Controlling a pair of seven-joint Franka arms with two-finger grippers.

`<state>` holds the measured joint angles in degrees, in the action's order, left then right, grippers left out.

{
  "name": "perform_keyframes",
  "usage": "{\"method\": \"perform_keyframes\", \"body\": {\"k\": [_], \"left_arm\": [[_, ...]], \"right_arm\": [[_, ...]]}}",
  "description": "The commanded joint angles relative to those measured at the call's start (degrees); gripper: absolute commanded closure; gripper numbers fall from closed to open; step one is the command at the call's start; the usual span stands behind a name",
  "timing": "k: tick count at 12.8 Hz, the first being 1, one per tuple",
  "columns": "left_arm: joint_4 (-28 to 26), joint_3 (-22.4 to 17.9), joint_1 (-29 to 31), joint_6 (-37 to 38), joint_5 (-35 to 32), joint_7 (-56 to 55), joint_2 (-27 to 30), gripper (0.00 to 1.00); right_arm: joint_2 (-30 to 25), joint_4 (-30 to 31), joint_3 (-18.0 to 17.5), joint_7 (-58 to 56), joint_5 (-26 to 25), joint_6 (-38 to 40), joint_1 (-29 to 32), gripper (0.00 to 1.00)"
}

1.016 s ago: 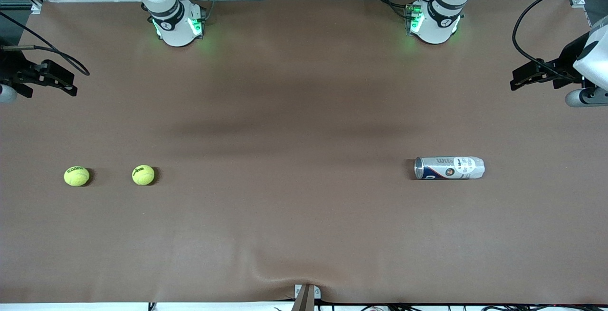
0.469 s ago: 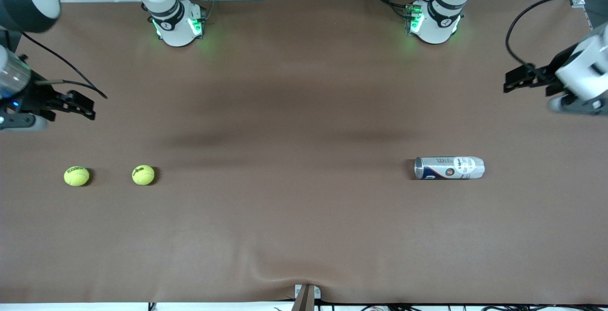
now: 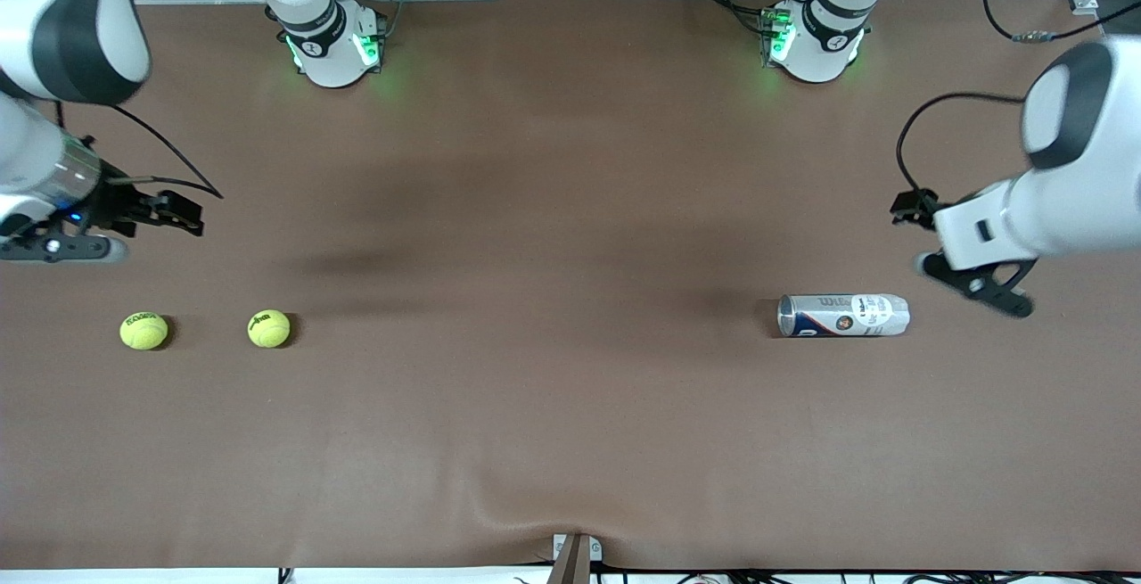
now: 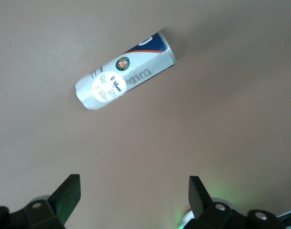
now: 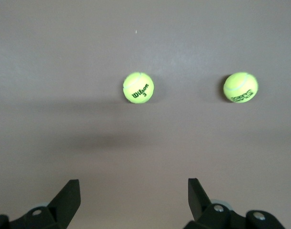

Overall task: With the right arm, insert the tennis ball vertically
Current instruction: 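Reach the right gripper to the Wilson ball while the left gripper reaches the can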

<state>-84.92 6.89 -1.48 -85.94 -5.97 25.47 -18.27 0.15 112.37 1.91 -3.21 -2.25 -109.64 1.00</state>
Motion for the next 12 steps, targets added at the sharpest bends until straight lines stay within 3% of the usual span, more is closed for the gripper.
{"method": "perform_keyframes", "body": {"k": [1,7,12], "left_arm": [[1.0,0.1,-3.4,-0.7,-6.5,8.2,-3.7,0.0],[0.7,0.2,-6.2,-7.6,-16.1,16.8,-13.4,0.0],[-1.5,0.2,-9.1,-12.5,-23.2,17.2,-19.8,0.0]], "right_arm": [[-0.5,8.5,-0.7,-0.6,-0.9,-9.0,0.9,0.0],[8.8,11.8,-0.8,-0.5,-0.9,-24.4,1.1,0.0],[16.8,11.9,-0.7,-0.6,-1.3,-37.2,1.0,0.0]]}}
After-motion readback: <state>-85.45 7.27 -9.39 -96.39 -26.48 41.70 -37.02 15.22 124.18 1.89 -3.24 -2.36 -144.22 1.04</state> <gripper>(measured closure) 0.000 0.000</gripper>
